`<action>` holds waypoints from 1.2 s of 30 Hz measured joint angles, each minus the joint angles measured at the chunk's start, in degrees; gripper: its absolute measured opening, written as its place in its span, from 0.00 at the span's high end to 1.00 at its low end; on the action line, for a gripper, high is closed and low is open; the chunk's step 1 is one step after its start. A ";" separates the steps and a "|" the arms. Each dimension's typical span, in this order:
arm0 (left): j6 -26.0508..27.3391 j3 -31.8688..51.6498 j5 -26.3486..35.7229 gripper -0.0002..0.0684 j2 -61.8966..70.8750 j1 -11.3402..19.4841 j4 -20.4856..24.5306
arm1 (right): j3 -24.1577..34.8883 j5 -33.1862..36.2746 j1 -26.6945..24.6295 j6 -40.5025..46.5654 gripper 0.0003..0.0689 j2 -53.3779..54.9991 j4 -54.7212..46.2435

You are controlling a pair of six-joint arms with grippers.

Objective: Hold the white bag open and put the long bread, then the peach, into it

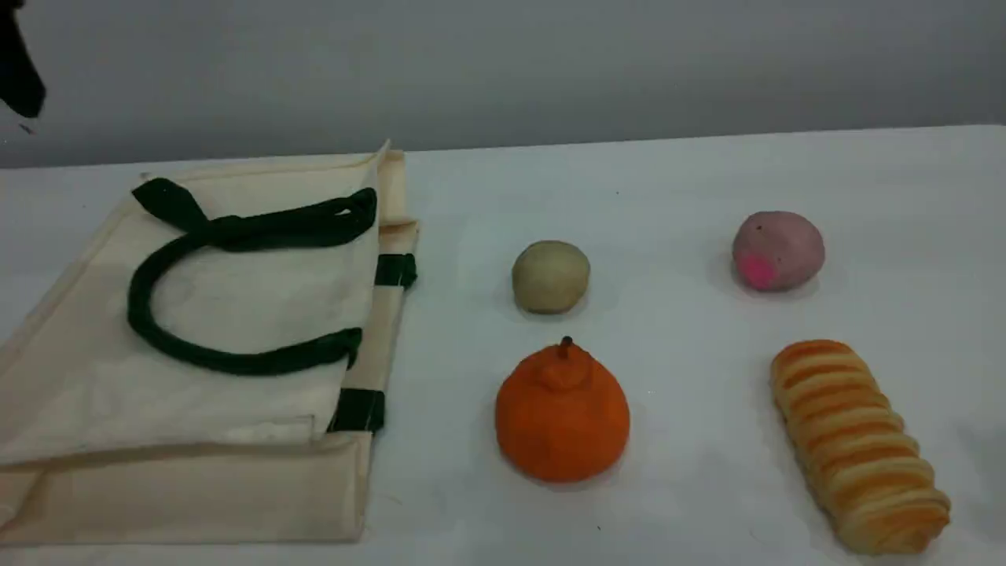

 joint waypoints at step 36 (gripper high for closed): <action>-0.05 -4.48 -7.32 0.26 26.35 -1.90 -3.29 | -2.82 -1.30 0.00 -0.34 0.23 6.25 1.47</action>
